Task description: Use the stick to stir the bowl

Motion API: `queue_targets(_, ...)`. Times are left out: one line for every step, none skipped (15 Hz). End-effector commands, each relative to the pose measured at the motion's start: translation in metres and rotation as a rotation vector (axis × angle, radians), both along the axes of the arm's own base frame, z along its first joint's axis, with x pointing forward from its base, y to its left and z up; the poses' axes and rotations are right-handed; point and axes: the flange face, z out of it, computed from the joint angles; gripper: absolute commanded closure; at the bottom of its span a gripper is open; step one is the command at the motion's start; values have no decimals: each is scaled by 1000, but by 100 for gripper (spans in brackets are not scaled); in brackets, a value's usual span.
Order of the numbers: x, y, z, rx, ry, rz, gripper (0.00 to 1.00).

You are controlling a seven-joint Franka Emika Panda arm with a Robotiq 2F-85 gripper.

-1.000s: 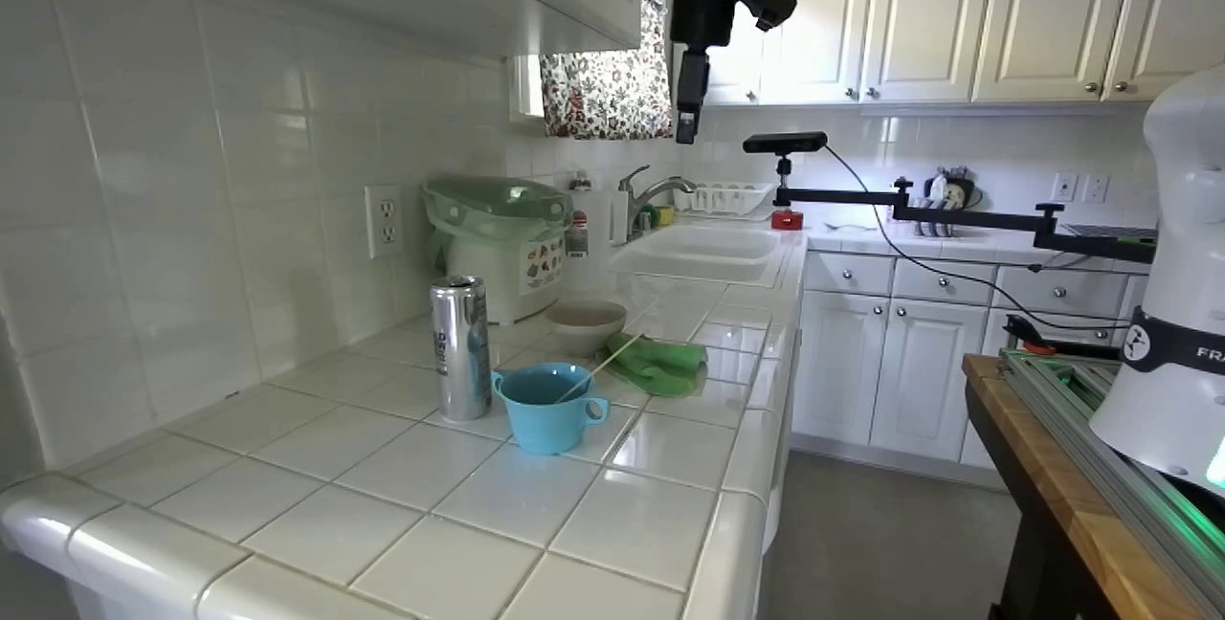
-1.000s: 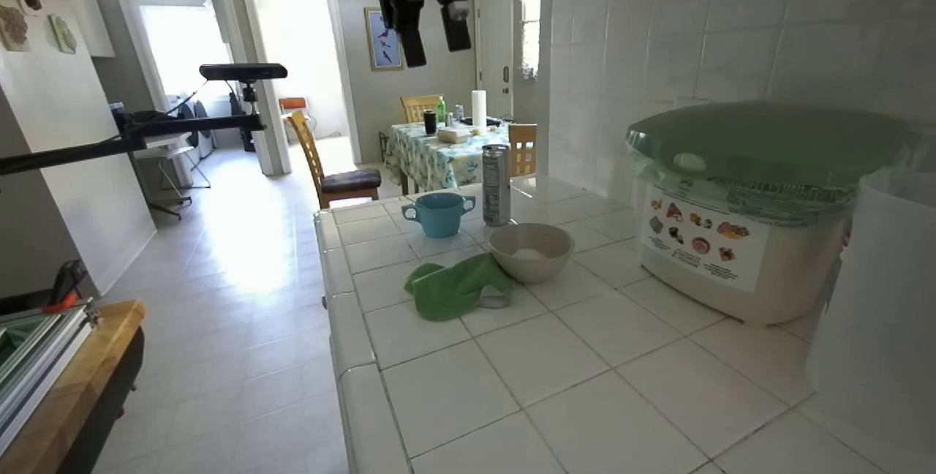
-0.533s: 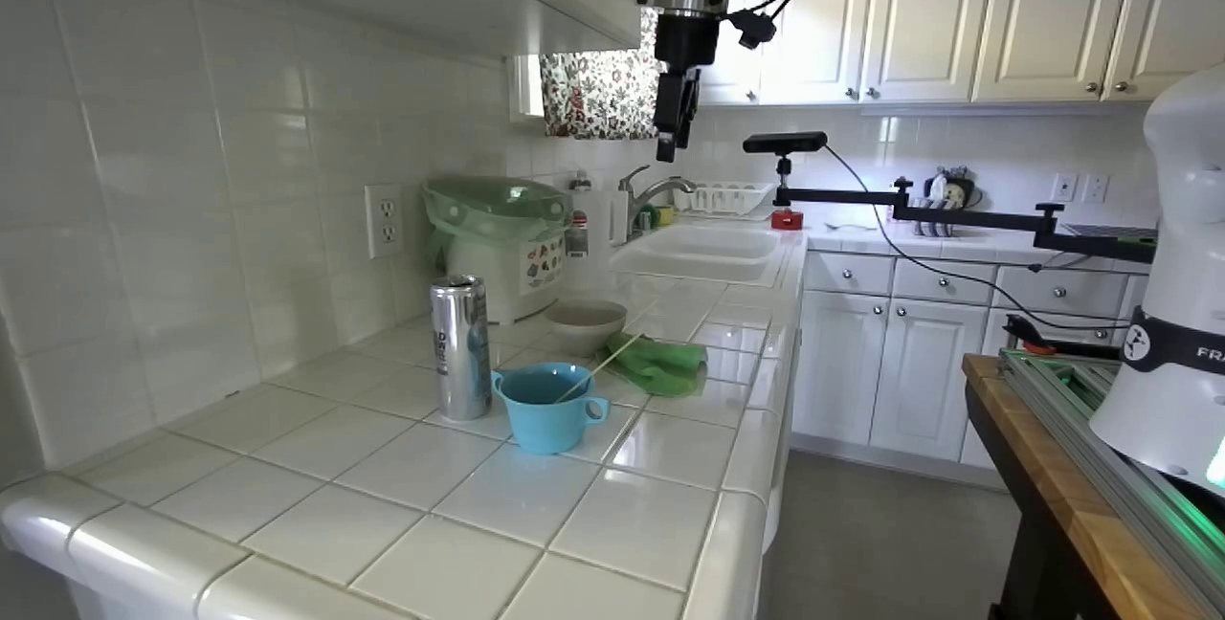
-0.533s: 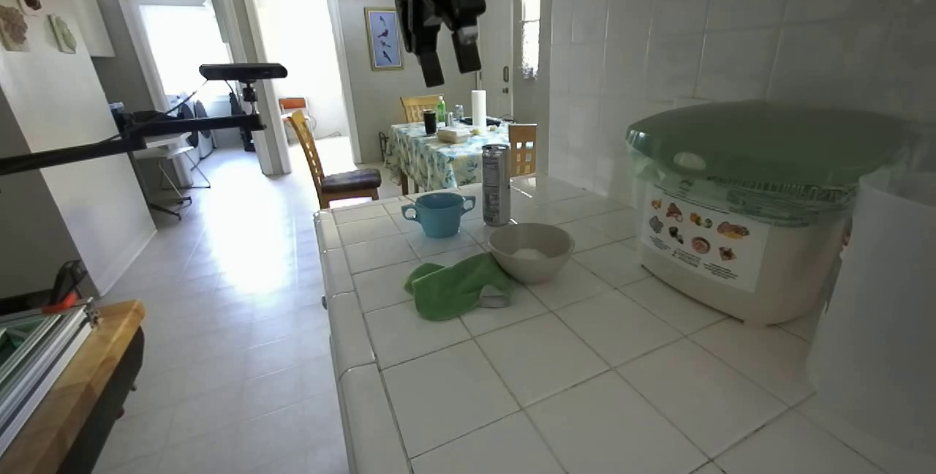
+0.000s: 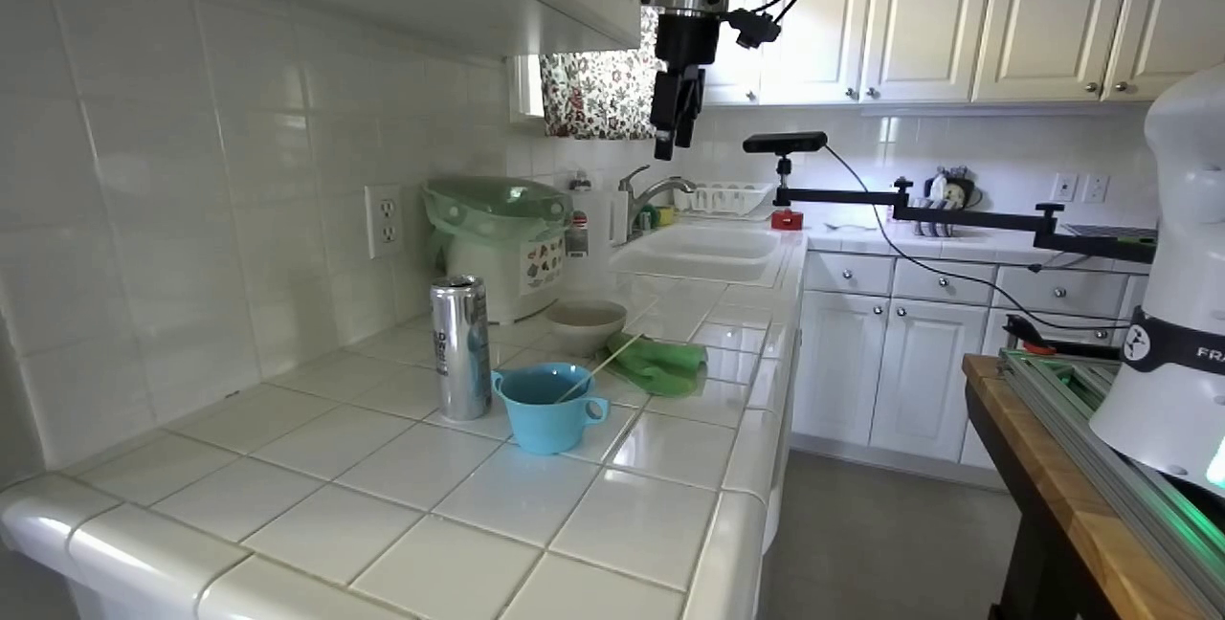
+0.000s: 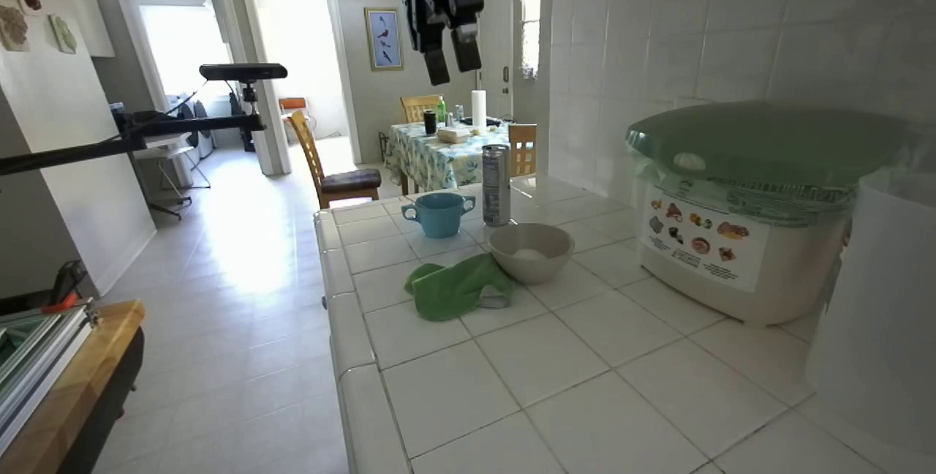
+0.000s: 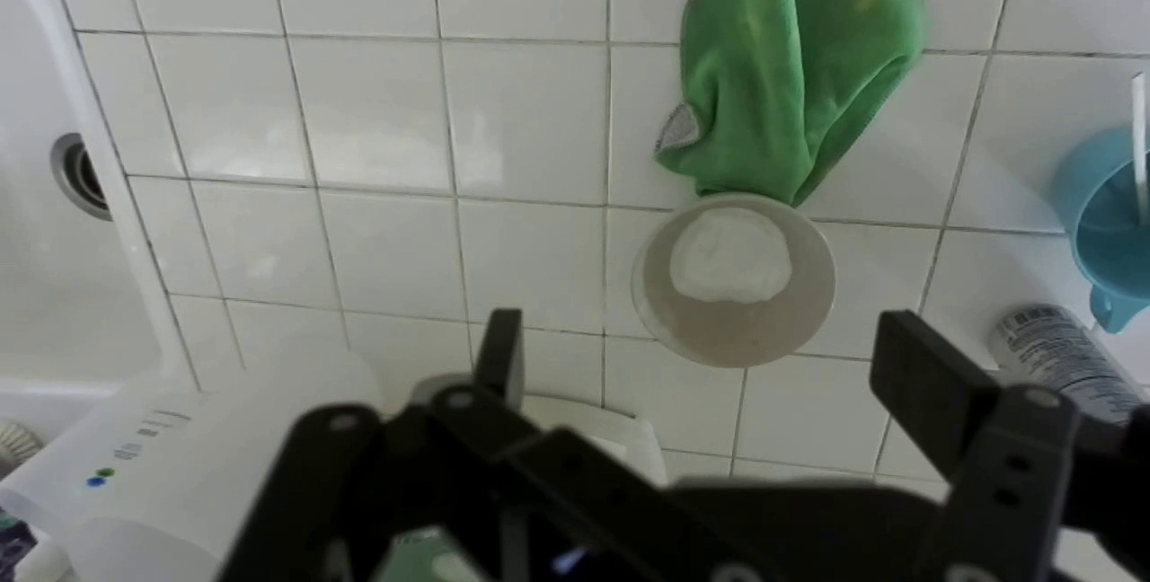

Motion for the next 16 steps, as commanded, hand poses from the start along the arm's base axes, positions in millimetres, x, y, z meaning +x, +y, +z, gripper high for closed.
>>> queue_targets(0,0,0,0,1,0,0)
queue_targets(0,-2,1,-14,-3,-4,0)
queue_targets(0,2,1,13,-26,-17,0)
queue_targets(0,6,1,33,-40,-53,0)
queue_targets(-1,14,0,55,-72,-96,0)
queue_targets(-1,23,-1,86,-97,-128,0)
queue_targets(-1,35,-3,118,-121,-170,0)
queue_targets(-2,49,-7,145,-134,-199,0)
queue_targets(-5,64,-11,178,-149,-230,0)
queue_targets(-9,78,-18,213,-155,-258,0)
queue_targets(-13,92,-24,241,-161,-284,0)
queue_targets(-17,102,-30,268,-163,-313,0)
queue_targets(-22,110,-35,289,-165,-342,0)
queue_targets(-27,113,-44,310,-163,-382,0)
queue_targets(-31,114,-50,331,-162,-417,0)
queue_targets(-35,114,-58,351,-157,-459,0)
